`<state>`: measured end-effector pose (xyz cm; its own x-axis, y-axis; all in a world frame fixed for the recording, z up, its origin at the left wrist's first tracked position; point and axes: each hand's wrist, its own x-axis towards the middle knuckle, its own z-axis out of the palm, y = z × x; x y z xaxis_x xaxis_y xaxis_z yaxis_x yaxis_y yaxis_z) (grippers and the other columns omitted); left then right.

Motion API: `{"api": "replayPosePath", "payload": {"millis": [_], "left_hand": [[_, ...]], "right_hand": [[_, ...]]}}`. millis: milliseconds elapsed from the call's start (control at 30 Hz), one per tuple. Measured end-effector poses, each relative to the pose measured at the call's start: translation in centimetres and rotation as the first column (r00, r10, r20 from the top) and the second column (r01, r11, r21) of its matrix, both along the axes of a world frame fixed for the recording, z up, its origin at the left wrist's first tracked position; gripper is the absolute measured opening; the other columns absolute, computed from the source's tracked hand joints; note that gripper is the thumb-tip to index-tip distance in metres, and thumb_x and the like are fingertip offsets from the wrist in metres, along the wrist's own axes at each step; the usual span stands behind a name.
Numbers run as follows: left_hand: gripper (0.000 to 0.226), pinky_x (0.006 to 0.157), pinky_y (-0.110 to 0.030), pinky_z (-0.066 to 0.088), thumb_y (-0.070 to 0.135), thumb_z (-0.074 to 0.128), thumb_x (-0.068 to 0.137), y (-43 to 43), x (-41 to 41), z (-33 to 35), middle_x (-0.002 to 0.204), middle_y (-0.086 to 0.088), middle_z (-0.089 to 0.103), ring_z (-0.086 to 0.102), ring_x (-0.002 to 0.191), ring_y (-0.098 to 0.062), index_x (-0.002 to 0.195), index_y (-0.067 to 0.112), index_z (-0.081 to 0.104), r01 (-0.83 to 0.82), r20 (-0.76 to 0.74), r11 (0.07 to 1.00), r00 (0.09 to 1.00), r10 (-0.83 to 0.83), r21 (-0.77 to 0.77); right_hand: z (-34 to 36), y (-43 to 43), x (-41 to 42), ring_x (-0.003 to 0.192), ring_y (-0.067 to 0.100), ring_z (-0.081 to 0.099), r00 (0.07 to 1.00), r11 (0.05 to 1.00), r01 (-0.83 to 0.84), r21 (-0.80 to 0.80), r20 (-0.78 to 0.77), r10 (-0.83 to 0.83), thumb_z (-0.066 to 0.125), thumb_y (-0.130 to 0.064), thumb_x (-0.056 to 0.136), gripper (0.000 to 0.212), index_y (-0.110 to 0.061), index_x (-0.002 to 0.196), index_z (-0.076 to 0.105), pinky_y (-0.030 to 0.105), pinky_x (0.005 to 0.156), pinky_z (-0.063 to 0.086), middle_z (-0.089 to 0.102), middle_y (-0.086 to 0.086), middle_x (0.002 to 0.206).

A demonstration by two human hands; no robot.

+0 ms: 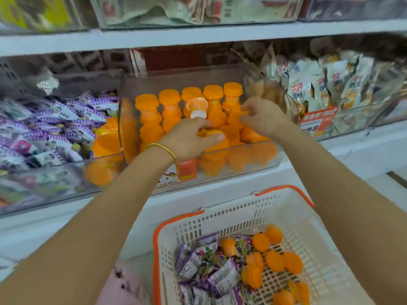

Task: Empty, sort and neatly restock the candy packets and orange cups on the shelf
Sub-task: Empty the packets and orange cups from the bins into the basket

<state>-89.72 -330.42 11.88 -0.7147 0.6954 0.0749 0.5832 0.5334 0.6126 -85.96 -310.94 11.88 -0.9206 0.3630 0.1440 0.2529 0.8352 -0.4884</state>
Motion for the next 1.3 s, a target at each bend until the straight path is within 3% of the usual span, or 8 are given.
{"api": "replayPosePath", "payload": {"millis": [167,300,400,600,700,900,1067,1300], "left_hand": [[0.052,0.096,-0.025,0.039,0.04,0.059,0.088,0.9,-2.0,-0.9,0.13,0.001,0.05,0.047,0.119,-0.014,0.134,0.022,0.045,0.085,0.179,0.993,0.982,-0.069,-0.084],[0.038,0.09,-0.042,0.05,0.034,0.058,0.09,0.8,-3.1,-0.8,0.115,-0.004,0.055,0.056,0.105,-0.021,0.123,0.017,0.051,-0.074,0.284,0.993,0.958,0.047,0.087],[0.036,0.071,-0.043,0.054,0.036,0.044,0.097,0.6,-4.8,0.1,0.111,-0.012,0.057,0.061,0.078,-0.029,0.123,0.011,0.048,-0.311,0.222,0.944,0.934,0.281,0.11],[0.046,0.101,-0.042,0.039,0.031,0.035,0.101,2.3,-8.0,-0.3,0.14,-0.022,0.039,0.045,0.123,-0.039,0.141,0.007,0.03,-0.413,0.051,0.873,0.897,0.439,-0.261],[0.052,0.108,-0.046,0.026,0.024,0.034,0.1,3.2,-8.5,-0.2,0.147,-0.021,0.026,0.028,0.132,-0.041,0.147,0.015,0.016,-0.445,-0.126,0.847,0.895,0.427,-0.29],[0.073,0.101,-0.047,0.035,0.063,0.032,0.091,5.2,-9.0,-0.9,0.15,-0.015,0.023,0.025,0.134,-0.038,0.15,0.03,0.002,-0.414,-0.343,0.771,0.9,0.268,-0.484],[0.069,0.088,-0.044,0.044,0.057,0.052,0.086,5.1,-9.7,-0.8,0.135,-0.016,0.043,0.041,0.124,-0.036,0.138,0.022,0.024,-0.414,-0.366,0.817,0.89,0.272,-0.4],[0.073,0.084,-0.045,0.043,0.049,0.064,0.082,2.4,-8.8,-0.8,0.132,-0.014,0.048,0.043,0.12,-0.038,0.137,0.019,0.027,-0.384,-0.311,0.887,0.902,0.3,-0.255]], "right_hand": [[-2.2,1.9,-5.0,0.131,0.038,0.037,0.951,0.994,-0.013,0.107,0.307,-0.021,0.046,-0.038,0.098,0.057,-0.014,0.146,0.028,0.045,0.103,0.037,0.035,0.021,0.146],[-2.8,1.1,-6.5,0.129,0.04,0.04,0.931,0.99,-0.049,0.134,0.365,-0.003,0.041,-0.043,0.099,0.058,-0.021,0.149,0.021,0.047,0.103,0.039,0.021,0.019,0.15],[-3.0,0.8,-6.6,0.124,0.04,0.044,0.943,0.991,0.005,0.133,0.328,-0.049,0.051,-0.043,0.095,0.063,-0.016,0.146,0.026,0.046,0.1,0.042,0.014,0.018,0.151],[-3.3,0.8,-6.1,0.13,0.038,0.039,0.953,0.999,-0.052,-0.012,0.297,0.053,0.049,-0.052,0.092,0.068,-0.025,0.149,0.024,0.046,0.106,0.037,0.017,0.015,0.15],[-3.9,0.5,-6.5,0.137,0.04,0.027,0.935,0.995,-0.083,0.06,0.351,0.056,0.041,-0.066,0.088,0.079,-0.029,0.151,0.01,0.051,0.109,0.029,0.012,0.008,0.155],[-3.9,-0.2,-7.1,0.131,0.043,0.032,0.917,0.953,-0.096,0.287,0.399,-0.027,0.035,-0.071,0.087,0.085,-0.03,0.152,0.0,0.048,0.098,0.038,0.011,0.004,0.154],[-3.2,-0.4,-7.6,0.129,0.043,0.035,0.899,0.959,-0.055,0.278,0.431,-0.073,0.039,-0.071,0.086,0.084,-0.032,0.152,0.004,0.045,0.093,0.041,0.01,0.005,0.153],[-2.6,-1.6,-9.6,0.122,0.039,0.045,0.852,0.93,-0.017,0.367,0.493,-0.179,0.049,-0.069,0.083,0.079,-0.025,0.145,0.027,0.048,0.086,0.051,0.021,0.013,0.144]]}}
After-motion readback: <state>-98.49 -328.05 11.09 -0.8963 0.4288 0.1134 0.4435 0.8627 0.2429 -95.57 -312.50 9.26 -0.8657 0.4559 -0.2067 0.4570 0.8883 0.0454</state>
